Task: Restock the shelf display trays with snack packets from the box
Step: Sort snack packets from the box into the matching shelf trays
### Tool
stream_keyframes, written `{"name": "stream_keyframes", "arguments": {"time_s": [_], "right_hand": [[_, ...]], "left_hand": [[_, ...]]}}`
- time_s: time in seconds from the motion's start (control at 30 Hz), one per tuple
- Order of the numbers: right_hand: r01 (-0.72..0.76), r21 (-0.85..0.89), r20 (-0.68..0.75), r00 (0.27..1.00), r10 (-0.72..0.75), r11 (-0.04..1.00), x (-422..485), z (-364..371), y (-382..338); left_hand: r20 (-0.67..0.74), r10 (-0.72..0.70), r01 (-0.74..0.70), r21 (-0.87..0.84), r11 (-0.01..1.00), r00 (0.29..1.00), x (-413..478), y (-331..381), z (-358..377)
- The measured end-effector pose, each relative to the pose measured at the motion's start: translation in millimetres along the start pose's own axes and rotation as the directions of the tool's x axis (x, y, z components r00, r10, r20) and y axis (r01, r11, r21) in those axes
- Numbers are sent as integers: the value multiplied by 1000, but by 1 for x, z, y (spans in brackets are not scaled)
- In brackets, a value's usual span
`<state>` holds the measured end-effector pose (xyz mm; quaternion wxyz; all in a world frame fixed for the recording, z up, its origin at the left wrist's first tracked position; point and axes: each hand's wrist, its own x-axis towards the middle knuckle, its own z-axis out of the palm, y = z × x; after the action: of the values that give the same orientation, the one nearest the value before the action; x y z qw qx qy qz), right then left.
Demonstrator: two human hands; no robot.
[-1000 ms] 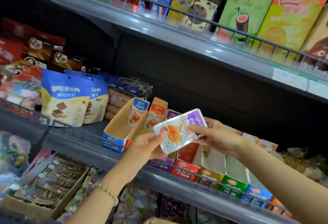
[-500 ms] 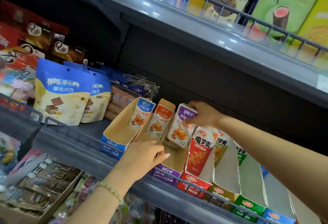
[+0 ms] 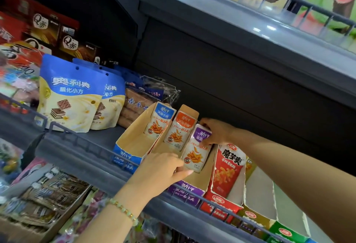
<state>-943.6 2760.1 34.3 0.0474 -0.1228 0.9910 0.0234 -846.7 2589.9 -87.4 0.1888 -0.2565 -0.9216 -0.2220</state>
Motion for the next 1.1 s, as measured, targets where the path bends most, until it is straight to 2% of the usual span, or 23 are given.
{"name": "stream_keyframes", "arguments": {"time_s": [0.4,0.6,0.7,0.83,0.97,1.1], "right_hand": [[-47,-75,-159,987,34,996,9,8,6],[5,-83,-219,976,-23,997,5,7,9],[63,-1,-230,971,-61,998,-5,2,9],[237,141,-254,947,-196,961,-37,-6,2],[275,219,-236,946,-223,936,-91,-2,-5],[328,270,-198,939,-281,906,-156,23,-2]], "left_hand": [[-47,12,-11,15,1000,999,3,3,0],[-33,-13,13,25,1000,999,0,3,-1],[-27,-33,34,34,999,999,-2,8,-4],[-47,-53,55,41,998,998,-11,19,-18],[-124,-60,68,60,996,991,-37,36,-34],[-26,-119,121,91,988,993,-80,57,-34]]}}
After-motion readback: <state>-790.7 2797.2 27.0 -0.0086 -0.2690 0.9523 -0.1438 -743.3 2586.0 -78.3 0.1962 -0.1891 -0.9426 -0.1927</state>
